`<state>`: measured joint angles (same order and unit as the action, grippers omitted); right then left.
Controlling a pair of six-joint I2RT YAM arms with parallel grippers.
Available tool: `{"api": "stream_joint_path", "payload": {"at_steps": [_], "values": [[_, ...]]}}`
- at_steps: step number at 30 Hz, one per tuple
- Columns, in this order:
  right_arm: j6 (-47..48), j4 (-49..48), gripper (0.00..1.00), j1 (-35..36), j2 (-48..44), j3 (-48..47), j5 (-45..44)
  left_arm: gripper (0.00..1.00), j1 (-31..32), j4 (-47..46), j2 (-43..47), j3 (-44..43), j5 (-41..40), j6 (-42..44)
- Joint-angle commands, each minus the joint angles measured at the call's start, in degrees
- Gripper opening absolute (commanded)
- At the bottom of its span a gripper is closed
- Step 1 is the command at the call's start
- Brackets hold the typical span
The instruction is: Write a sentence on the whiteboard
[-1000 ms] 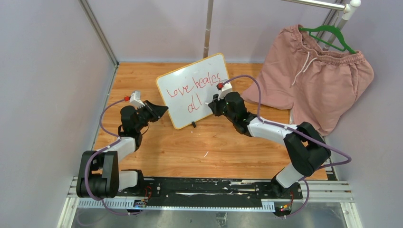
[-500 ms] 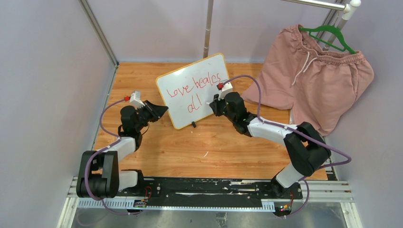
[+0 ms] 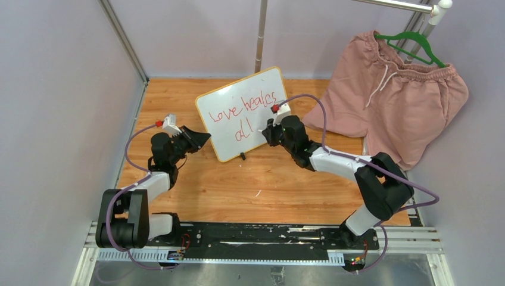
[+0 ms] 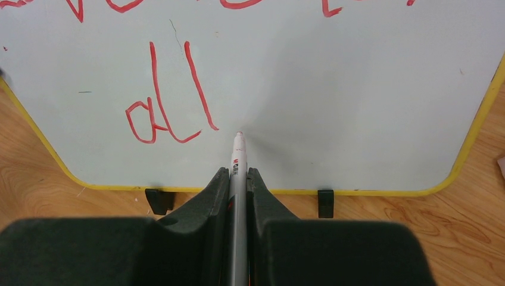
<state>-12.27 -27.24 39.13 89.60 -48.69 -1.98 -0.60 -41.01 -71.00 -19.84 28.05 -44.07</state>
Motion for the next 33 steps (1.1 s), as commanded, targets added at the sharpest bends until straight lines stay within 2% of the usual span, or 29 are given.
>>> {"api": "stream_joint_path", "payload": {"at_steps": [1,33], "values": [[0.95,0.74,0.0,0.64,0.93,-2.34,-0.99,0.0,0.03,-0.48,0.95,0.41,-0.54,0.13],[1.14,1.16,0.0,0.64,3.14,-4.37,-1.39,0.0,0.0,-0.47,1.33,0.43,-0.46,0.13]]}}
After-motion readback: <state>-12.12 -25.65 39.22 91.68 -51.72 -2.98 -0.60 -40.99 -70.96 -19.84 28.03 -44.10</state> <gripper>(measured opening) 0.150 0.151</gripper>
